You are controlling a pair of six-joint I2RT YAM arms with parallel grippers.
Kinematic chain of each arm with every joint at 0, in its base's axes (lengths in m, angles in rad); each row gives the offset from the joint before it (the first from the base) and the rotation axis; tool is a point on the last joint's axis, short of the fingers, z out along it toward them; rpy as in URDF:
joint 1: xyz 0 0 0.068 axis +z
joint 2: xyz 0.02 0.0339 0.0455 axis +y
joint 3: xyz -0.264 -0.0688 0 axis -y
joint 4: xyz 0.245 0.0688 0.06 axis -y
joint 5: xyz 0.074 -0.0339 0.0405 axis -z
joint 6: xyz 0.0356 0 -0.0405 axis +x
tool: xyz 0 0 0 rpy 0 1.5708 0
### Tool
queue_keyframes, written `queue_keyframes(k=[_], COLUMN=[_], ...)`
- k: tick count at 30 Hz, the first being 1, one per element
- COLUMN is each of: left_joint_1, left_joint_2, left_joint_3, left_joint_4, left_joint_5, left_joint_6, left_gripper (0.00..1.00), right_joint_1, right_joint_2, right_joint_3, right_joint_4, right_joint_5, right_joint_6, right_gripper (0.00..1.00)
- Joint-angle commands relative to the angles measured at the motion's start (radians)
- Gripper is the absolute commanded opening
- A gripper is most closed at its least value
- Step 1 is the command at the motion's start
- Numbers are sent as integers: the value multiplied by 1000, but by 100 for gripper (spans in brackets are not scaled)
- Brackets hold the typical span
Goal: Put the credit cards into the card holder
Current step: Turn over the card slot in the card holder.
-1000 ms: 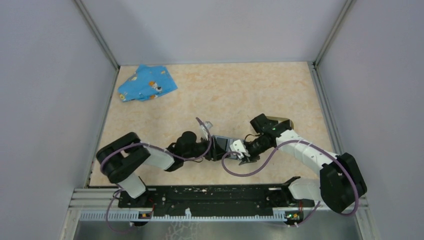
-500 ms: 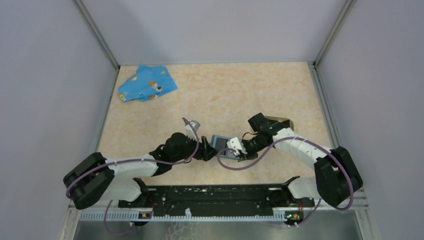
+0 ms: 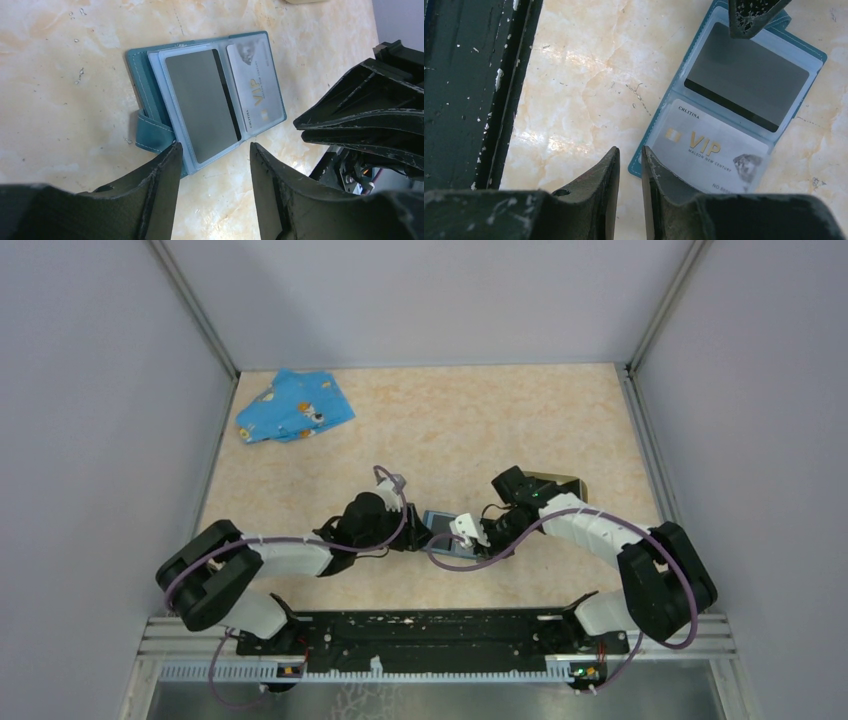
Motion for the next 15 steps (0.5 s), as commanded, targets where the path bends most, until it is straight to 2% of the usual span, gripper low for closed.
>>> queue_keyframes(k=[1, 15], left_joint_1=[1, 1], left_joint_2=[44, 119], left_joint_3=[39, 108], left_joint_4=[27, -61], left_joint_5=[44, 75], left_joint_6=[-18, 2], left_gripper=[58, 62], right_joint_1=[11, 11], right_joint_2=[-2, 5], right_joint_3=[9, 11], right_joint_4=[22, 24], right_joint_5=[-9, 1], right_joint_6=[7, 17], right_gripper=[22, 22])
